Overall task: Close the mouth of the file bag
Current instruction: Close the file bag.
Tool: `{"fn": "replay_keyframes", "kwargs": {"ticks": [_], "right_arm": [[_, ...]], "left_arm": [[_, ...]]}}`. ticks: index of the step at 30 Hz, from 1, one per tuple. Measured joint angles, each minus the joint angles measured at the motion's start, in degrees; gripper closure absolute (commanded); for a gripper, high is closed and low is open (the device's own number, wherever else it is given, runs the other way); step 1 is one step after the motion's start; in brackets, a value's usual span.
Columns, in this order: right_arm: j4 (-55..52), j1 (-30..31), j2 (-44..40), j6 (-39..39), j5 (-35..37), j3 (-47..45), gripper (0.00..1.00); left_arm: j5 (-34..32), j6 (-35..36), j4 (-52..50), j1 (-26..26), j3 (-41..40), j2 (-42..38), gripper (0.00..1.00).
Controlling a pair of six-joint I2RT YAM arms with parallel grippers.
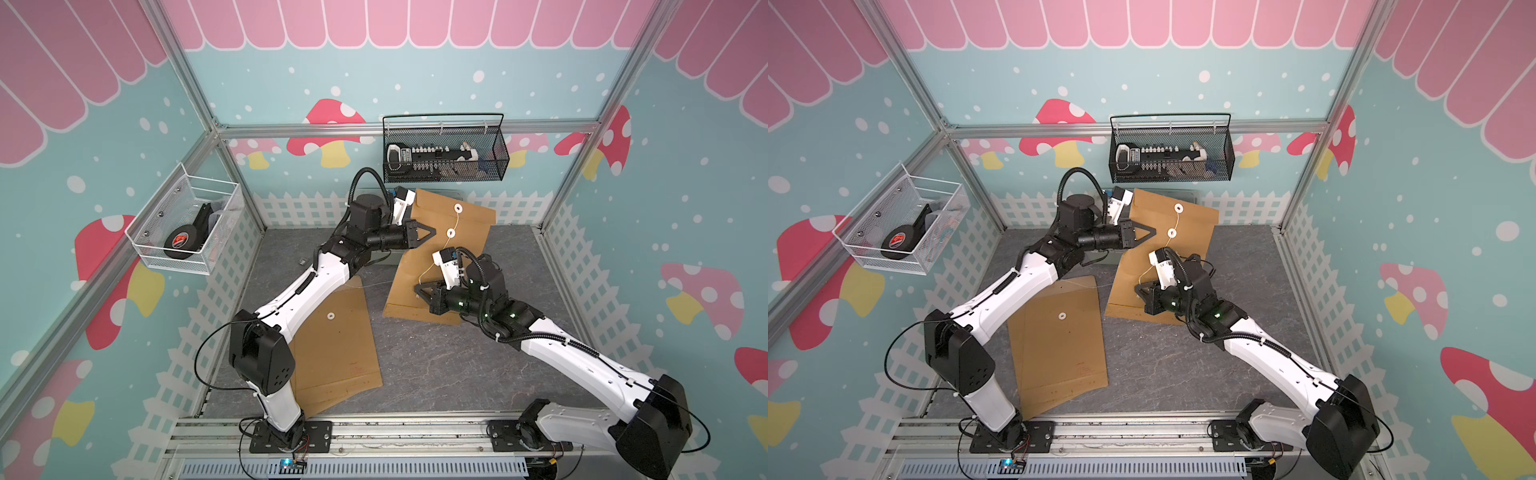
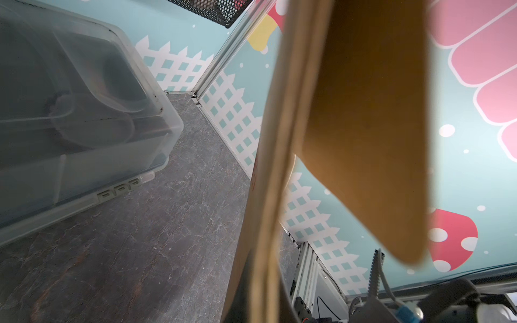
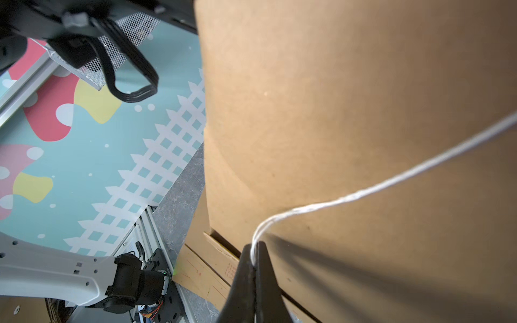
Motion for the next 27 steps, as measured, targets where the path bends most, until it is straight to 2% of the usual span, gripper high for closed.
{"fn": "replay_keyframes", "kwargs": {"ticks": [11, 17, 21, 27], "right_arm": [[2.5, -1.9, -0.5, 1.3, -0.5, -3.0, 1.00], [2.8, -1.9, -3.8, 2.8, -0.3, -4.7, 1.00], [2.6, -1.7, -5.6, 2.7, 0.2, -4.5, 1.00], [0.0, 0.8, -3.4, 0.9, 1.1, 0.0, 1.00]], "left_arm": [[2.6, -0.8, 3.6, 0.7, -0.1, 0.0, 1.00], [2.1, -2.4, 7.5, 1.6, -2.5, -0.2, 1.00], [1.6, -3.2, 9.0, 1.7, -3.7, -0.1, 1.00], [1.7, -3.4, 10.6, 1.5, -4.0, -0.1, 1.00]]}}
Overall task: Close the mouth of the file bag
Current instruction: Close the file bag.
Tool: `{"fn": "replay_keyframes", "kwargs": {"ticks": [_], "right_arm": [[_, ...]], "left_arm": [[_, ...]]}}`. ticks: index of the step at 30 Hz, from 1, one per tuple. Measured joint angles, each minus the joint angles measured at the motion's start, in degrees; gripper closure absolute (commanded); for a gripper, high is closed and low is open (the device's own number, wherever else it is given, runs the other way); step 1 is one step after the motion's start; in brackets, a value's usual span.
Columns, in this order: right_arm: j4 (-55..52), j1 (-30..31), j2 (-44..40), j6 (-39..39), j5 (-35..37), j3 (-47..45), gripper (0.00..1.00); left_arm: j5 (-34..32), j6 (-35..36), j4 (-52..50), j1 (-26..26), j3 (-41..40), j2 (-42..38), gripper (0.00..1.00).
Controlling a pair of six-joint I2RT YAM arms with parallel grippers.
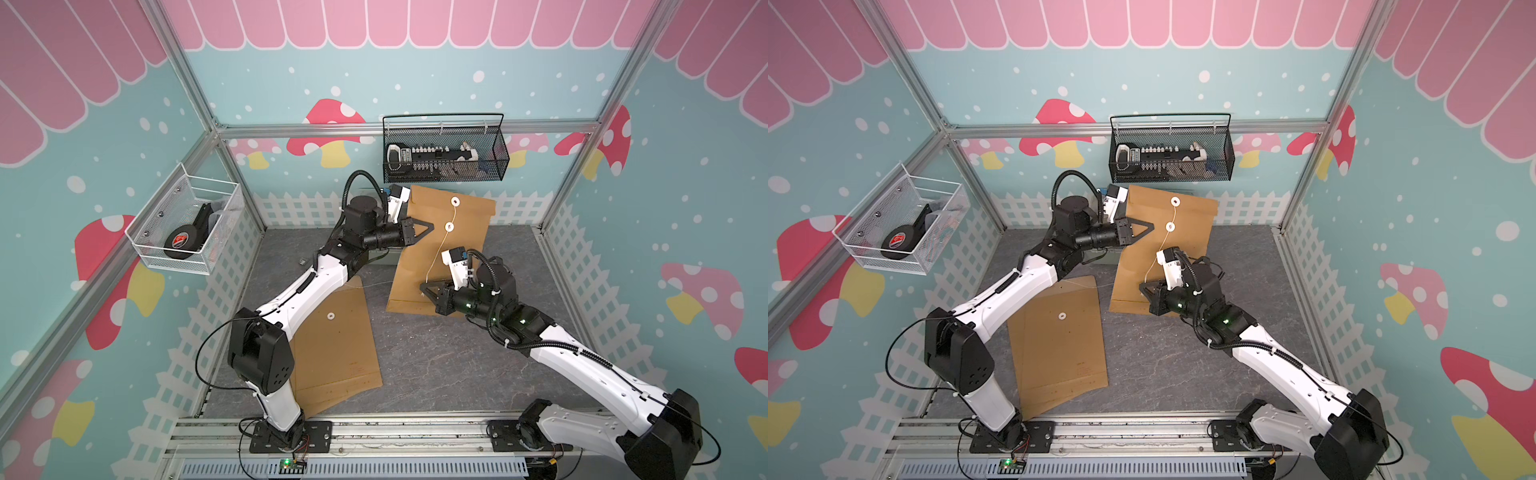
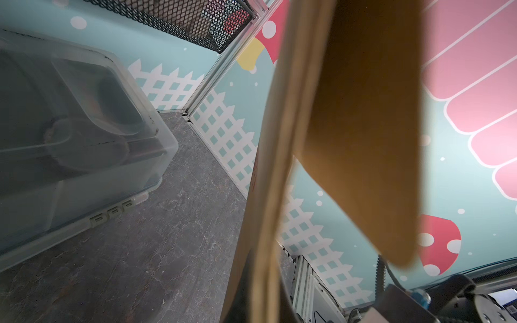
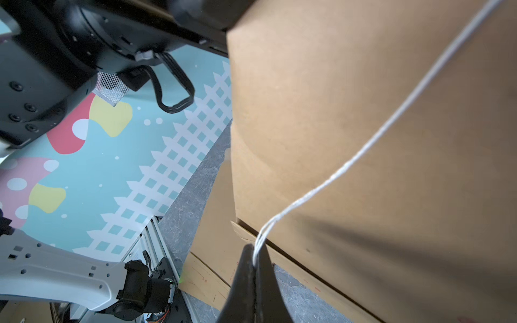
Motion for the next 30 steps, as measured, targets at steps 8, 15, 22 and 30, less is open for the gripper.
{"fn": "replay_keyframes", "kwargs": {"ticks": [8, 15, 22, 30], "right_arm": [[-0.6, 4.2, 5.2, -2.9, 0.3, 5.6, 1.00], [-0.9, 4.5, 7.7, -3.5, -1.1, 5.7, 1.00], [-1.0, 4.0, 8.4, -3.5, -2.1, 5.6, 1.00], [-1.1, 0.2, 7.8, -3.2, -3.6, 2.2, 1.00]], "left_arm": [[0.9, 0.3, 0.3, -0.1, -0.2, 0.0, 1.00], [2.1, 0.9, 0.2, -0.5, -0.2, 0.0, 1.00], [4.0, 1.3, -0.2, -0.8, -0.2, 0.0, 1.00], [7.8, 1.3, 1.2, -0.8, -0.2, 0.0, 1.00]]}}
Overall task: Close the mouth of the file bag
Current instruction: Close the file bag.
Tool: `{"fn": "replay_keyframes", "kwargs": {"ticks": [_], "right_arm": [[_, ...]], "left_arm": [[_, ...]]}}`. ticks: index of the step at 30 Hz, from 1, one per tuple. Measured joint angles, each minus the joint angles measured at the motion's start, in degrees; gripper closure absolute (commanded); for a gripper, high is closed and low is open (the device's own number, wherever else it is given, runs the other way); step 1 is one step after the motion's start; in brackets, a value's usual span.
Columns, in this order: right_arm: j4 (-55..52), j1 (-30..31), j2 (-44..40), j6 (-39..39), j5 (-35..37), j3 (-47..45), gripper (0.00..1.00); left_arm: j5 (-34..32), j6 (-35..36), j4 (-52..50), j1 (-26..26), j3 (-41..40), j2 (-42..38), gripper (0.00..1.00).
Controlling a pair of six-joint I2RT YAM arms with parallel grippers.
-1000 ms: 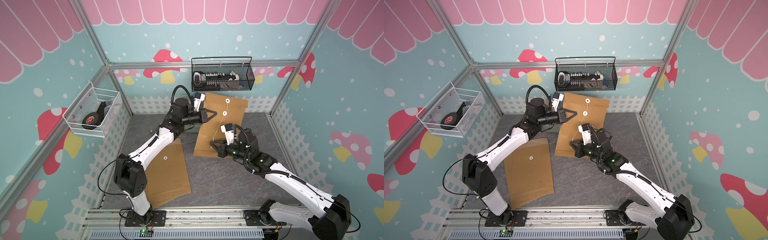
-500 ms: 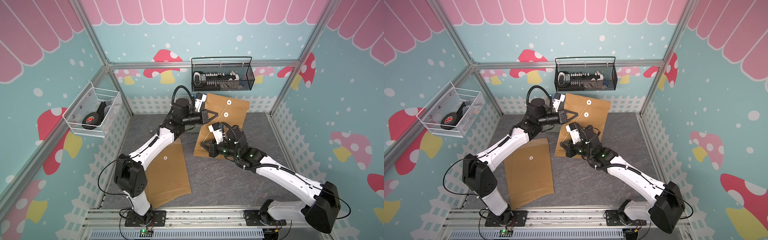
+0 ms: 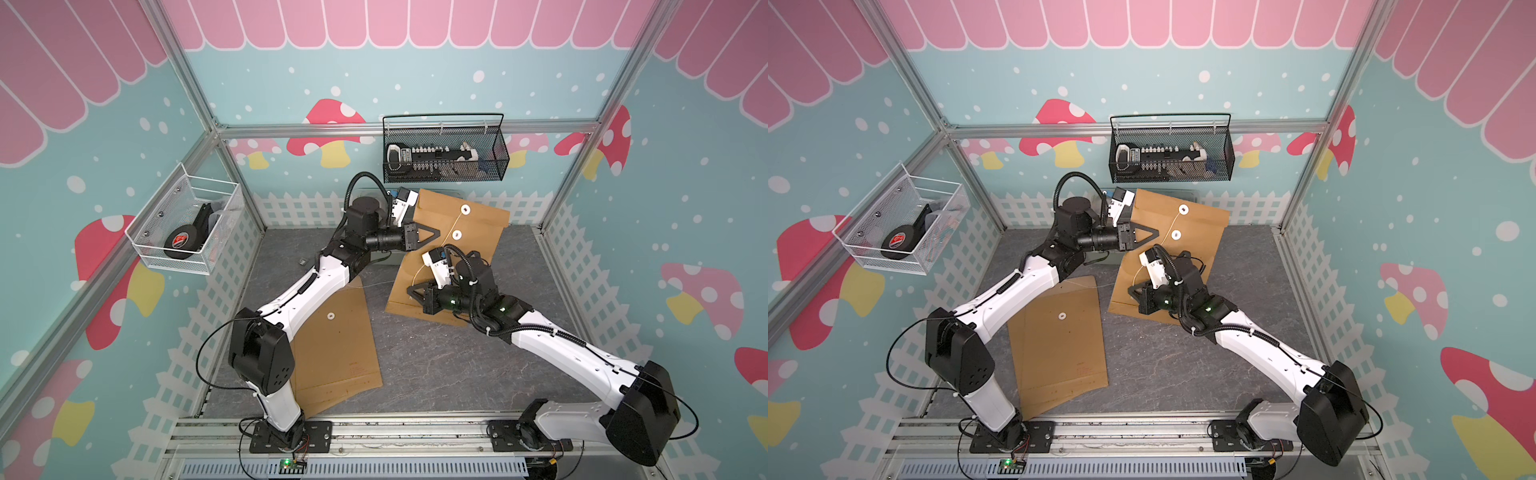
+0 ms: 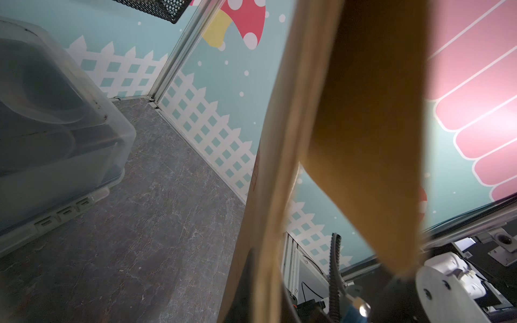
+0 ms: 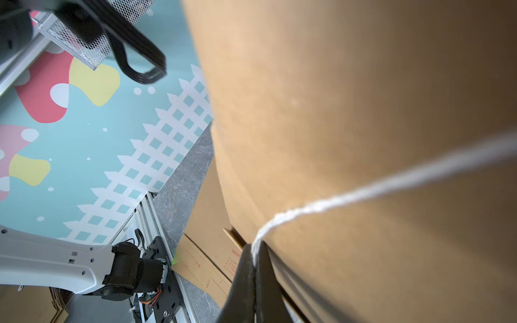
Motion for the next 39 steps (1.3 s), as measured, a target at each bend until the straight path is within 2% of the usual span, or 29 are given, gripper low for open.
{"fn": "replay_keyframes", "kwargs": {"ticks": [31, 39], "right_arm": [[1.8, -6.2, -4.2, 0.1, -1.4, -7.9, 1.00], [0.6, -8.1, -6.5, -0.1, -0.3, -8.8, 1.00]], "left_arm": [[4.8, -2.9, 7.3, 0.2, -3.1, -2.1, 1.00], [4.6, -5.7, 8.9, 1.6, -4.0, -2.6, 1.00]]}}
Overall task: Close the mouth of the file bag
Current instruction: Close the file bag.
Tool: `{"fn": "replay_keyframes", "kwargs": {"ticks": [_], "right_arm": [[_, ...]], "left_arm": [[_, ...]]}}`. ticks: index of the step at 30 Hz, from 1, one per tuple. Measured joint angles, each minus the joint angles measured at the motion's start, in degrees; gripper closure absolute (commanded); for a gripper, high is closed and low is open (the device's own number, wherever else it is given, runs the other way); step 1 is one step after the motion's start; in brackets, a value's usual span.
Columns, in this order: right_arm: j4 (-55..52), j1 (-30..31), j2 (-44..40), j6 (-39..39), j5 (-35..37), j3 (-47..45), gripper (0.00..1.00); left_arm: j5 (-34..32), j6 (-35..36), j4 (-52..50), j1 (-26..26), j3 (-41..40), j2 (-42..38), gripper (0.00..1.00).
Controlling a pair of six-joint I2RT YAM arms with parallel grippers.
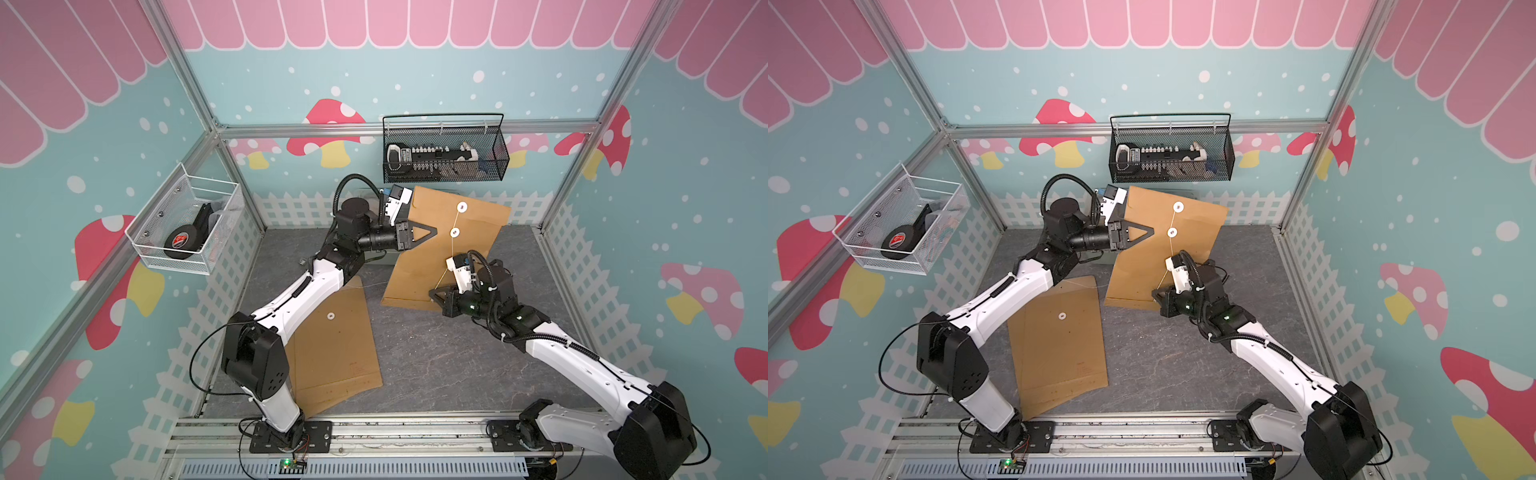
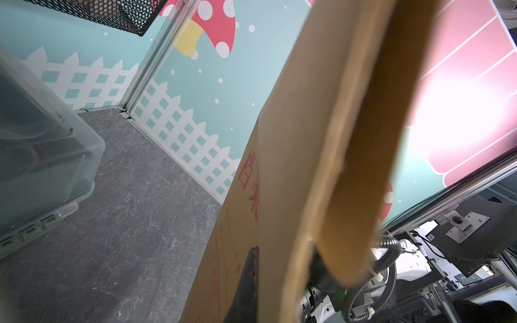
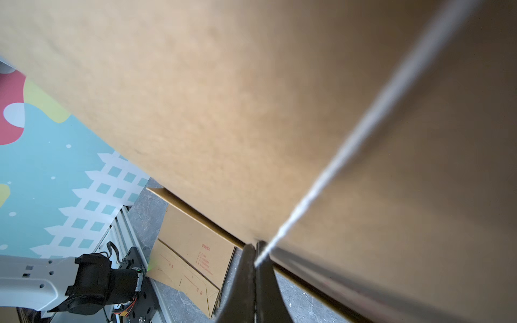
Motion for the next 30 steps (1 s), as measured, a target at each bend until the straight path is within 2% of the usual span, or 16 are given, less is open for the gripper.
{"fn": "replay_keyframes", "kwargs": {"ticks": [7, 15, 26, 30], "right_arm": [[-2.5, -0.7, -1.6, -0.1, 0.7, 0.0, 1.00], [-7.1, -5.0, -5.7, -0.5, 3.0, 0.2, 1.00], [-17.6, -11.9, -8.5, -3.7, 13.0, 7.6, 1.00], [-20.2, -12.7, -8.5, -5.5, 16.9, 10.2, 1.00]], "left_arm": [[-0.2, -5.1, 5.2, 1.1, -1.7, 0.0, 1.00], [-0.2, -4.5, 4.1, 1.7, -2.3, -0.6, 1.00], [0.0, -2.7, 0.9, 1.9, -4.5, -2.4, 1.00], [0.0, -2.5, 0.6, 1.9, -4.9, -2.7, 1.00]]}}
